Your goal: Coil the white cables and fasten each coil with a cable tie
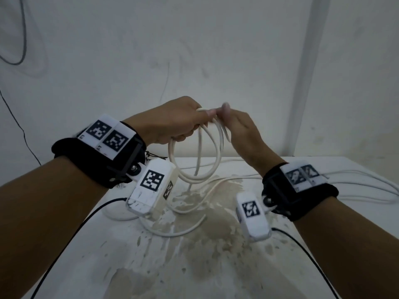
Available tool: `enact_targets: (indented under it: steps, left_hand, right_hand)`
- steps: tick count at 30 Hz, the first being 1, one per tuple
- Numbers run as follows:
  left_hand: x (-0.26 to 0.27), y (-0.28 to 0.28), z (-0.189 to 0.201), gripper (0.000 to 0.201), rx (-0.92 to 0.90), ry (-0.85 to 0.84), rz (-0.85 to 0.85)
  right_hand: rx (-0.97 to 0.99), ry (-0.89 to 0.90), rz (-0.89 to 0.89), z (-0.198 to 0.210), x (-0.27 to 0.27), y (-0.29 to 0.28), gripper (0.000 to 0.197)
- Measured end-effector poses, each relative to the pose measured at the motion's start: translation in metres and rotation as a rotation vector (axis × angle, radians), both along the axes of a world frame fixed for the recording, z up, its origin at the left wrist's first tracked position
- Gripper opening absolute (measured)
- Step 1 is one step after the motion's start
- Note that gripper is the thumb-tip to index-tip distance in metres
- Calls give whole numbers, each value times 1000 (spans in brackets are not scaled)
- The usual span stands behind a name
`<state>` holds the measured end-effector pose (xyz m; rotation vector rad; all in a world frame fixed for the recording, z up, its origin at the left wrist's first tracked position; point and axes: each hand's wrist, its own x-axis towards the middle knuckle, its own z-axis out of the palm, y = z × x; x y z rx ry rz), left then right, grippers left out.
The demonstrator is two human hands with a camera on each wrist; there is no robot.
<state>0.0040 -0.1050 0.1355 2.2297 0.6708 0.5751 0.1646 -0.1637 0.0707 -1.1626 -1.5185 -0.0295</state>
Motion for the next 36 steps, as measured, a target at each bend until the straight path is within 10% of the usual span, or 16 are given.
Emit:
enact_targets:
  steps: [4, 9, 21, 26, 36]
  left_hand:
    - [-3, -4, 1, 45, -24, -7, -23]
    - [-3, 1, -1, 39, -75, -151, 75]
    - [0, -1, 3, 29, -235, -346, 130]
    - [5, -1, -8, 25, 173, -307, 103]
    - [13, -3, -15, 25, 433, -276, 223]
  right_hand:
    - [-57, -44, -80, 24, -8, -2, 55]
    - [-309, 469, 269, 20, -11, -7, 45]
    - [-492, 729, 592, 12, -9, -10, 34]
    - [-470, 710, 542, 11, -11, -11, 36]
    - [-589, 881, 618, 22, -11, -18, 46]
